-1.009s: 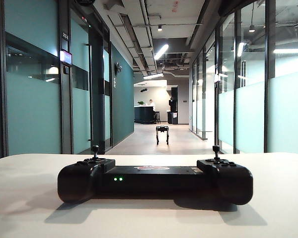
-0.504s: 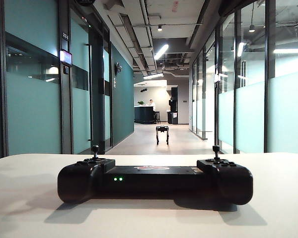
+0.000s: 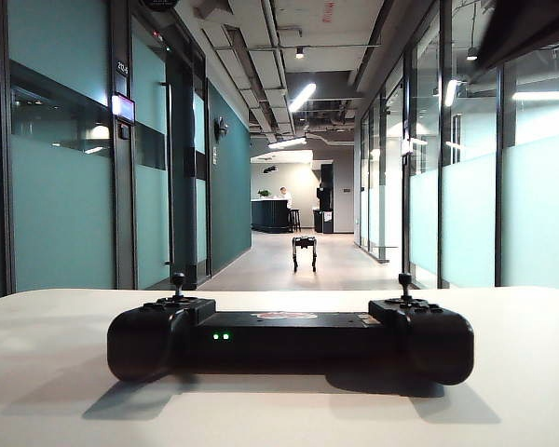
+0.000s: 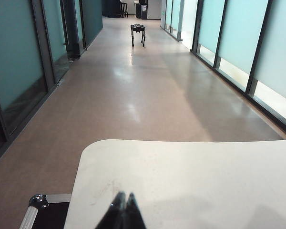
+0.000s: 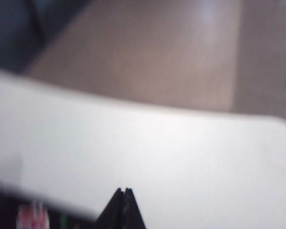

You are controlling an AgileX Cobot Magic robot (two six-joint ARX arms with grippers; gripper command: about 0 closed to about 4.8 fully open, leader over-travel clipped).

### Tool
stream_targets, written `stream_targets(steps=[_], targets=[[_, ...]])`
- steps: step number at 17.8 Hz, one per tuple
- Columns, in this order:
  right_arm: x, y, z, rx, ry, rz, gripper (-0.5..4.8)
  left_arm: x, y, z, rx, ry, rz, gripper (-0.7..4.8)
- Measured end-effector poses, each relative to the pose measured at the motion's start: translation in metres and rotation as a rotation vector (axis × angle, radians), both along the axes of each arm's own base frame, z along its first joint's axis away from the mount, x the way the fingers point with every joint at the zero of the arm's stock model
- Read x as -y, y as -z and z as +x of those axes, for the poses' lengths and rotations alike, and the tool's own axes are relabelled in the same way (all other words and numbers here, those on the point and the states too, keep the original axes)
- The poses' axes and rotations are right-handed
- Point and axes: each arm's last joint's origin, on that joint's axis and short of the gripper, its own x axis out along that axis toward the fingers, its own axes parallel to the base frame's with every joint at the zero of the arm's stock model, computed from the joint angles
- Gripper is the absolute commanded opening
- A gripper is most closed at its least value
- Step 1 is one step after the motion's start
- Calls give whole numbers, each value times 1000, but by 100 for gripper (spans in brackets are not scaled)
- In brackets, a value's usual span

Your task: Push the left joystick on the remote control sitting on the white table forward to make the robot dog walk in a straight line until it approaches the door.

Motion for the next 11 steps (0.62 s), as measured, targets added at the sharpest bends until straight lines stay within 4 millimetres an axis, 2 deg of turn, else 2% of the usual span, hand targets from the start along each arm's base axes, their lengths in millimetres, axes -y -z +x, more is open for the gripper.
stream_targets(steps=[3, 7, 11], targets=[[27, 11, -2, 129, 112, 52, -6, 0, 0, 0, 0, 1, 0, -5], [51, 35, -8, 270, 30, -16, -6, 0, 0, 0, 0, 1, 0, -5], [74, 58, -22, 334, 56, -6, -6, 0, 0, 0, 0, 2, 0, -5]])
